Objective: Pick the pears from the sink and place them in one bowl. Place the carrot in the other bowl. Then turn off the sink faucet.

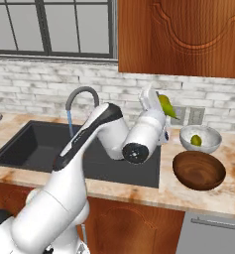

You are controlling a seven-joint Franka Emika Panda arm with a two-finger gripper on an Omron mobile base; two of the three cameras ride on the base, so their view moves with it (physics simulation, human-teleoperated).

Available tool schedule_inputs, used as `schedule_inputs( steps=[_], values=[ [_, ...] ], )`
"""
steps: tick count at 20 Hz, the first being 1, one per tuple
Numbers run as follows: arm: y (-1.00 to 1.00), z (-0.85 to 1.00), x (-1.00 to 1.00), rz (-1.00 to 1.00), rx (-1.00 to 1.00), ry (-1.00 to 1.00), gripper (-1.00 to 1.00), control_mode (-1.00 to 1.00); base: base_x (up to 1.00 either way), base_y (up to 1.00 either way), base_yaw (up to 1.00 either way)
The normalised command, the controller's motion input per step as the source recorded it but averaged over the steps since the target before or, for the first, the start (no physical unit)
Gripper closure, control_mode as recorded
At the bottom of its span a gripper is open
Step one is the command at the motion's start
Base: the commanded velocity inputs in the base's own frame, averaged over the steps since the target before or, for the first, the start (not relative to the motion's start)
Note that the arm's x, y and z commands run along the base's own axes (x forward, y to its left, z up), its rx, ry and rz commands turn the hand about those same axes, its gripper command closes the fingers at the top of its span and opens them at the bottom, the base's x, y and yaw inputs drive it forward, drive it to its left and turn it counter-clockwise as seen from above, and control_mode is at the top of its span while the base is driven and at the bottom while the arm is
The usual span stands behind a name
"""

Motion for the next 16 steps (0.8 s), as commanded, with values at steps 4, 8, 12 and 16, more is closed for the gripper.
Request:
schedule_inputs(
  steps=[4, 8, 12, 16],
  values=[
    [-0.83, -0.28, 0.7, 0.0, 0.12, 0.23, 1.0, -1.0, 0.0, 0.0, 0.0],
    [-0.18, -0.02, 0.06, 0.0, 0.03, 0.01, 1.0, -1.0, 0.0, 0.0, 0.0],
    [-0.16, -0.62, 0.67, 0.0, -0.02, 0.17, 1.0, -1.0, 0.0, 0.0, 0.0],
    [-0.13, -0.49, 0.92, 0.0, -0.04, 0.16, 1.0, -1.0, 0.0, 0.0, 0.0]
  ],
)
